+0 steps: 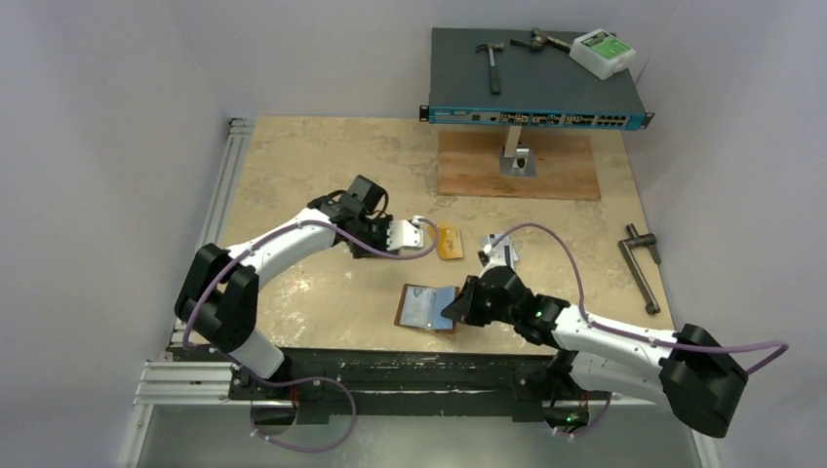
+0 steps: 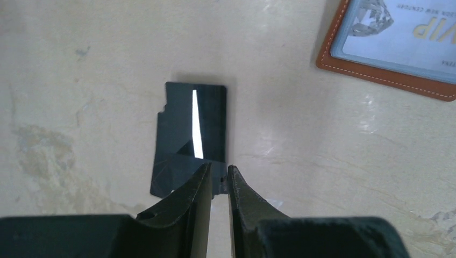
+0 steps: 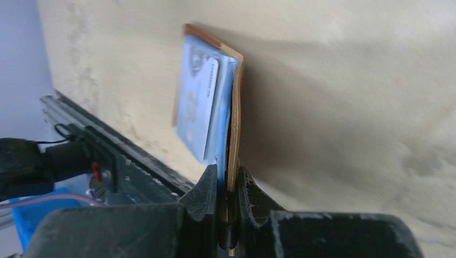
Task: Put the credit cards into the card holder
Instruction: Close the card holder at the center of the board.
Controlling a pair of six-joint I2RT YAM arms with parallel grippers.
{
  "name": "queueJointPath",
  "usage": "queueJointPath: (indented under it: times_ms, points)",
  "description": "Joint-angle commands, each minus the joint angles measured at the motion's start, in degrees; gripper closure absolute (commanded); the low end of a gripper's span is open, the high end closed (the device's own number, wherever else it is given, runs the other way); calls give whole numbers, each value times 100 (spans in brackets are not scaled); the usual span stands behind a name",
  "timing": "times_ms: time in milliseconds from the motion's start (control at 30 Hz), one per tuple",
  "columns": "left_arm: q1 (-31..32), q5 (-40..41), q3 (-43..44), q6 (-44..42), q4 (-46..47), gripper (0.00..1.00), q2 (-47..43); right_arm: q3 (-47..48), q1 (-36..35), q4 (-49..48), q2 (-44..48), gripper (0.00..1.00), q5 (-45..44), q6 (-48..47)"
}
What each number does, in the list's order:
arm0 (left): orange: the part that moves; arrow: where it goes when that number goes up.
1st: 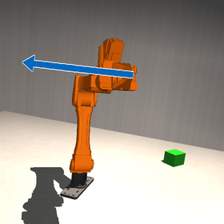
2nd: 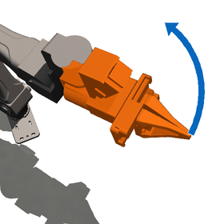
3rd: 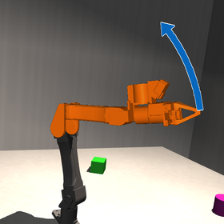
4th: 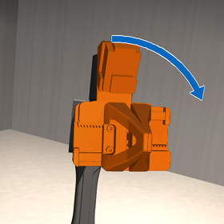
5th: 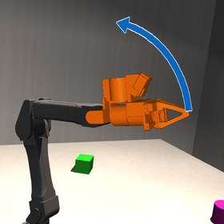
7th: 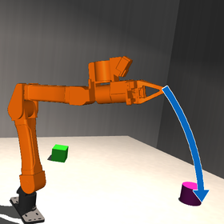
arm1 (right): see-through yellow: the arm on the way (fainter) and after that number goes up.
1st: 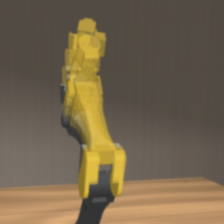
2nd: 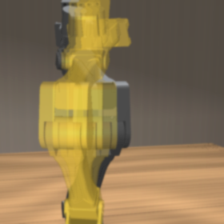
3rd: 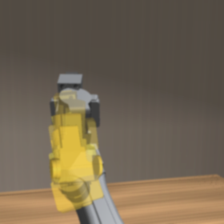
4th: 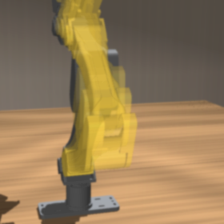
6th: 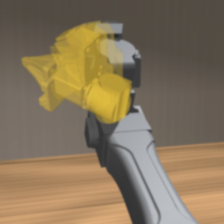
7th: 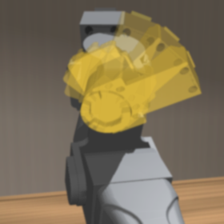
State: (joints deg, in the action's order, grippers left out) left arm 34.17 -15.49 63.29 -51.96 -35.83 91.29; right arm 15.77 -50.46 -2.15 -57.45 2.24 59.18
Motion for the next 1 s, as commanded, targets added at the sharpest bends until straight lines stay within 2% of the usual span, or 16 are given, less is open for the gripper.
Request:
queueJointPath:
  times_ms: [0,200,300,433,667,800,833,867,900,967]
  points:
    - [-488,-119,430,85,19,83,-406,1369,1,727,75,100,-91,-1426]
    - [-1135,-119,453,85,19,83,-512,2346,-3,1091,693,100,994,-2604]
    - [-1291,-119,292,85,19,83,-533,2394,5,723,1196,100,1282,-2499]
    - [-1459,-119,208,85,19,83,-565,2448,15,513,1635,100,1220,-2338]
    - [-1352,-119,127,85,19,83,-1468,2357,18,-45,1441,100,1115,-2135]
    - [-1089,-119,539,85,19,83,-1548,2407,27,-341,1219,100,1099,-2133]
    - [-983,-3666,647,334,-1199,76,-1539,2394,28,-451,1156,100,1109,-2113]
    - [-895,-6827,795,1773,-2116,69,-1512,2381,27,-582,1101,100,1118,-2090]
    - [-795,-7252,910,1684,-2562,67,-1480,2354,37,-708,1036,100,1127,-2056]
    - [-671,-7435,1161,1058,-3321,64,-1372,2291,38,-961,929,100,1138,-1990]
